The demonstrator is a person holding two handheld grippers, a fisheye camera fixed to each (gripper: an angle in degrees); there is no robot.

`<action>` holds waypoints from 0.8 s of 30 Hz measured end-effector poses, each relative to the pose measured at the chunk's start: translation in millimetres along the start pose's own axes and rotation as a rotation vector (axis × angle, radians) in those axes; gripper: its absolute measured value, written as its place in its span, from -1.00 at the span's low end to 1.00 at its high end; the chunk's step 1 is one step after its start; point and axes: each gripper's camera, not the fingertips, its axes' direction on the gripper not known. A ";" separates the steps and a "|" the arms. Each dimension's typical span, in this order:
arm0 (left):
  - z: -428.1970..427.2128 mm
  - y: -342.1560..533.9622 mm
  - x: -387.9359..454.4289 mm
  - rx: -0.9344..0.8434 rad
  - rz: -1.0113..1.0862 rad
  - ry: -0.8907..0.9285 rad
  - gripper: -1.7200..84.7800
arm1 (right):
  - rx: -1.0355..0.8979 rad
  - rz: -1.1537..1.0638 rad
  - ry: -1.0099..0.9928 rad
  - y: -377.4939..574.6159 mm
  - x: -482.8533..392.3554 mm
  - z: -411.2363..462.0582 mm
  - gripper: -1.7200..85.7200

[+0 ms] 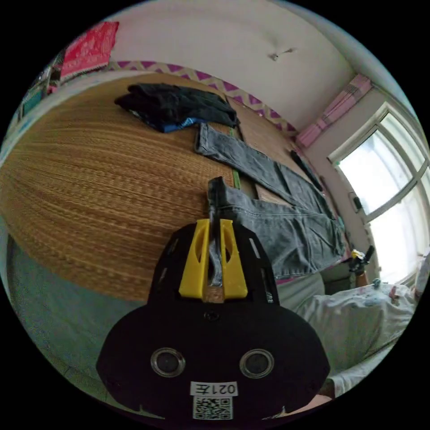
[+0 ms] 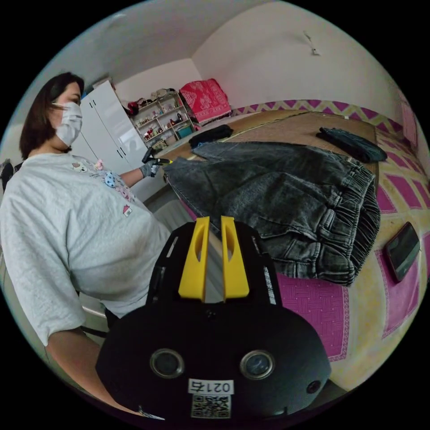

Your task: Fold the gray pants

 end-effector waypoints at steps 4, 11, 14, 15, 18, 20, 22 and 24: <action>-37.2 -12.6 9.5 0.174 0.058 0.026 -0.97 | 0.008 0.009 0.000 4.6 -10.9 8.8 -0.92; -42.9 -5.0 -5.3 0.219 0.057 0.032 -0.98 | 0.070 0.043 0.005 -6.3 -11.8 24.7 -0.93; -13.4 10.3 -25.9 0.112 -0.028 0.041 -0.98 | 0.102 0.049 0.003 -21.0 -16.7 34.2 -0.92; -14.3 12.8 -26.0 0.128 -0.034 0.050 -0.98 | 0.107 0.049 0.018 -28.3 -20.2 38.2 -0.91; -16.4 19.9 -20.8 0.153 -0.054 0.034 -0.98 | 0.066 0.082 0.124 -46.1 -24.2 51.3 -0.85; -27.2 28.8 -15.9 0.214 -0.071 -0.021 -0.98 | 0.041 0.112 0.242 -53.1 -24.5 57.0 -0.81; -43.2 36.8 -10.7 0.283 -0.069 -0.013 -0.98 | 0.002 0.164 0.417 -59.7 -20.7 58.7 -0.78; -53.8 39.7 4.7 0.297 -0.023 -0.005 -0.98 | 0.009 0.193 0.554 -64.3 -14.9 54.5 -0.78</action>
